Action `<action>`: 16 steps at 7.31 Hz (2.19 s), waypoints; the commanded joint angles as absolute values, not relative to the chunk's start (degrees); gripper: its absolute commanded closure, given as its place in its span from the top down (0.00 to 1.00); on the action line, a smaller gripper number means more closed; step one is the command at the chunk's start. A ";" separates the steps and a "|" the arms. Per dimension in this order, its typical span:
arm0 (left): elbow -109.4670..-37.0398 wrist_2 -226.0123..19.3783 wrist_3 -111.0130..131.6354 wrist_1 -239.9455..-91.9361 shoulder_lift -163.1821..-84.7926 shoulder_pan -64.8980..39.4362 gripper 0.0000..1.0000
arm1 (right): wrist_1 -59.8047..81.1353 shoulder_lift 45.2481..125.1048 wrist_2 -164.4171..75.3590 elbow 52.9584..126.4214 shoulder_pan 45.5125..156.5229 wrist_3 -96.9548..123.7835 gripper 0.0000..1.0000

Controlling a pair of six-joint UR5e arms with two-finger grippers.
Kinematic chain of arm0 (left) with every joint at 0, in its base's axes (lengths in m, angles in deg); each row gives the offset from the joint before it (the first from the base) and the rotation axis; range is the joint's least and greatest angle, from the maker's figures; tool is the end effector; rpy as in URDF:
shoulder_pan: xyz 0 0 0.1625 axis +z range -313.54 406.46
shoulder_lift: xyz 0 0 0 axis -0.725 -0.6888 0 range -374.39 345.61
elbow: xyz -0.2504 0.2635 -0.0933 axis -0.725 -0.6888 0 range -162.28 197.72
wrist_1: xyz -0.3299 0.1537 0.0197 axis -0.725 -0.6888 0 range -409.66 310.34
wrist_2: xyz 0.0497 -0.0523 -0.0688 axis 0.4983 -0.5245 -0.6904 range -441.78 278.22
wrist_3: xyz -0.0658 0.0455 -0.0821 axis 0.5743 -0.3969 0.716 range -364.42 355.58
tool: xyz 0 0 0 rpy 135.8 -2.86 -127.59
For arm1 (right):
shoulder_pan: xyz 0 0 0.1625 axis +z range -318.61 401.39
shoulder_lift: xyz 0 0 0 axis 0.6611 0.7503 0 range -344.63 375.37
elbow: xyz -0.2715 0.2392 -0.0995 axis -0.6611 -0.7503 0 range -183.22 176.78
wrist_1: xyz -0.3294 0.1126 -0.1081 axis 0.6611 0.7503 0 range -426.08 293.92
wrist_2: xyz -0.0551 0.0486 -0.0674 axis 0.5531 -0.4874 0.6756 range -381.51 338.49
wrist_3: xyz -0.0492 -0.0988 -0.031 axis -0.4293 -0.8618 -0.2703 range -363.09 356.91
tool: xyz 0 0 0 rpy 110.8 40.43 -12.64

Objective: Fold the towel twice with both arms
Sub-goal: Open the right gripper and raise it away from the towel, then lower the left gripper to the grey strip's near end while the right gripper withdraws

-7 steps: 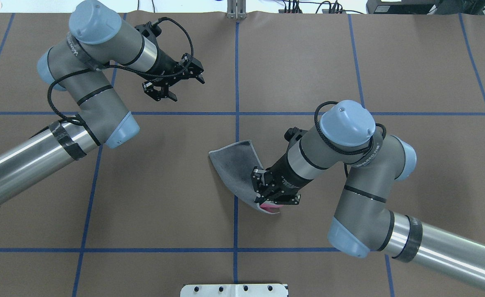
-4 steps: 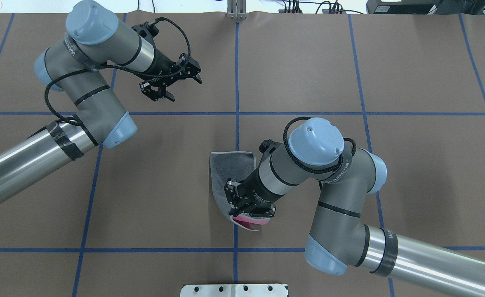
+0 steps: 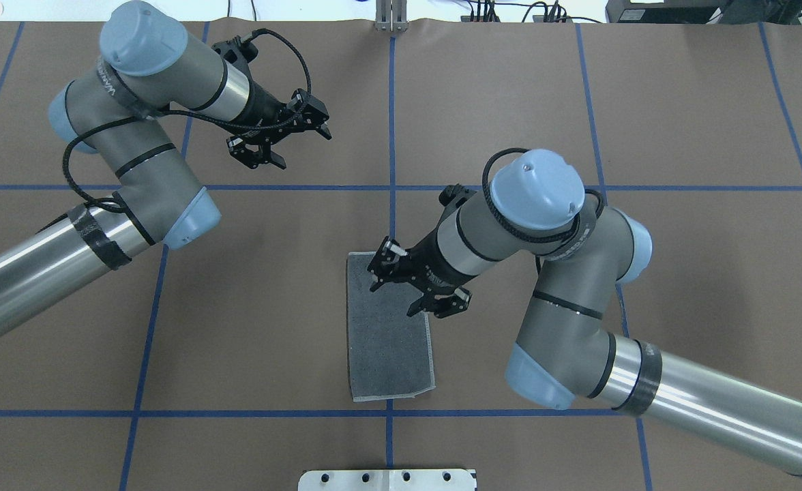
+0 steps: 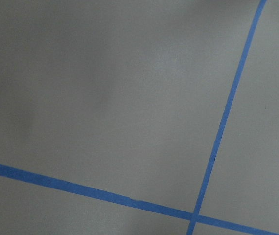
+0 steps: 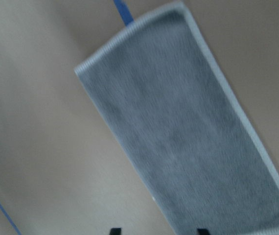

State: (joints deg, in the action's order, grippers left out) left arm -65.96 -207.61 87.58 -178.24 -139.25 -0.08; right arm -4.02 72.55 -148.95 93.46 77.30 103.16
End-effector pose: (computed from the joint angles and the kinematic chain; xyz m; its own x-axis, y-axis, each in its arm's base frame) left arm 0.3900 -0.5079 0.2527 0.2598 -0.3153 -0.9127 0.2269 0.9387 -0.2597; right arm -0.4385 -0.3961 0.2049 0.2953 0.4881 0.8213 -0.0975 0.8705 -0.4824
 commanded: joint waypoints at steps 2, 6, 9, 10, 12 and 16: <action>-82.43 -207.21 98.03 -164.68 -134.54 5.74 1.00 | -3.77 79.25 -160.79 90.24 93.03 86.89 1.00; -91.53 -184.13 104.91 -153.99 -132.35 28.67 1.00 | -3.94 81.89 -160.99 81.61 100.53 67.70 1.00; -88.04 -178.55 106.22 -153.99 -132.60 35.21 0.99 | -4.03 81.81 -160.81 81.16 100.89 67.40 1.00; -87.23 -178.55 106.32 -154.07 -132.95 35.48 0.96 | -4.12 81.90 -160.81 81.16 100.89 67.40 1.00; -85.39 -177.94 106.15 -154.25 -133.74 35.48 0.82 | -4.03 81.90 -160.64 81.07 100.80 67.49 1.00; -82.66 -177.94 106.15 -154.25 -136.30 35.48 0.61 | -4.12 81.99 -160.64 81.07 100.89 67.49 1.00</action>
State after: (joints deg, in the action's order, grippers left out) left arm -83.03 -177.95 106.15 -154.28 -135.88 35.52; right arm -4.08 81.96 -160.65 81.07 100.86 67.49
